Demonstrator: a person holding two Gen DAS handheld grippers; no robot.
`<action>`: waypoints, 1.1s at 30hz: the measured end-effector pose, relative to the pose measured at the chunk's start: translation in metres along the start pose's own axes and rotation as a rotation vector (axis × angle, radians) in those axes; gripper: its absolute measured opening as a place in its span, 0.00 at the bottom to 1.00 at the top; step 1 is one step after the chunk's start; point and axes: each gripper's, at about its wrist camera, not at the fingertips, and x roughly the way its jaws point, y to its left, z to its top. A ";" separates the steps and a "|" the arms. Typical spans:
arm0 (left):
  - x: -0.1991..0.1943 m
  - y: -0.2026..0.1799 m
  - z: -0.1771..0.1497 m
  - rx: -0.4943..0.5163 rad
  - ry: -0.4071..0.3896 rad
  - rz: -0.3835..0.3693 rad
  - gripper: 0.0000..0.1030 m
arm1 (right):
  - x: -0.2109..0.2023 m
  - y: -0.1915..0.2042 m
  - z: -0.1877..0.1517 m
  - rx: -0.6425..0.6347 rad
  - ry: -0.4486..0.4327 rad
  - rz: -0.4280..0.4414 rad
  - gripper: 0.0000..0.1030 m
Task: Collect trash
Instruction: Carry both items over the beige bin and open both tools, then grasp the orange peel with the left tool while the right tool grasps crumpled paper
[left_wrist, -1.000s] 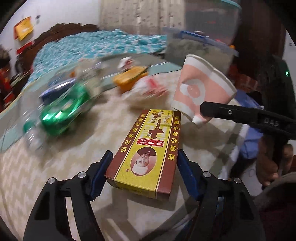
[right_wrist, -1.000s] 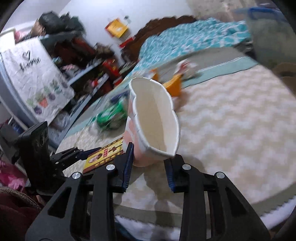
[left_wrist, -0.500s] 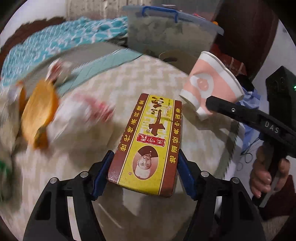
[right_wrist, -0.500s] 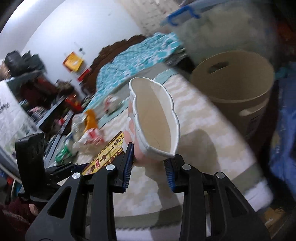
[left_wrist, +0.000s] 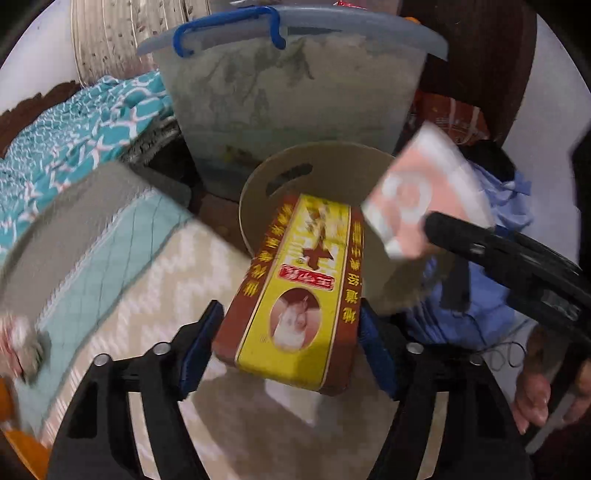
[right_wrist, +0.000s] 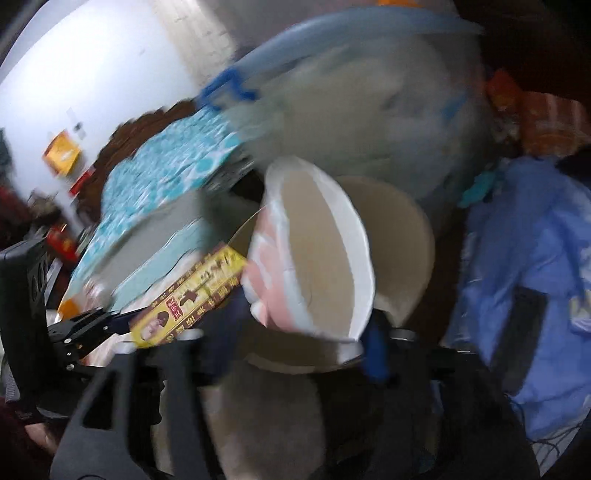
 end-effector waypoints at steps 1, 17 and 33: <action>-0.003 0.001 0.005 -0.013 -0.013 0.004 0.71 | -0.004 -0.004 0.000 0.006 -0.014 -0.003 0.67; -0.164 0.137 -0.111 -0.352 -0.126 0.060 0.86 | -0.029 0.068 -0.051 -0.044 0.093 0.320 0.62; -0.147 0.231 -0.174 -0.672 -0.022 0.138 0.70 | 0.009 0.282 -0.149 -0.717 0.316 0.349 0.86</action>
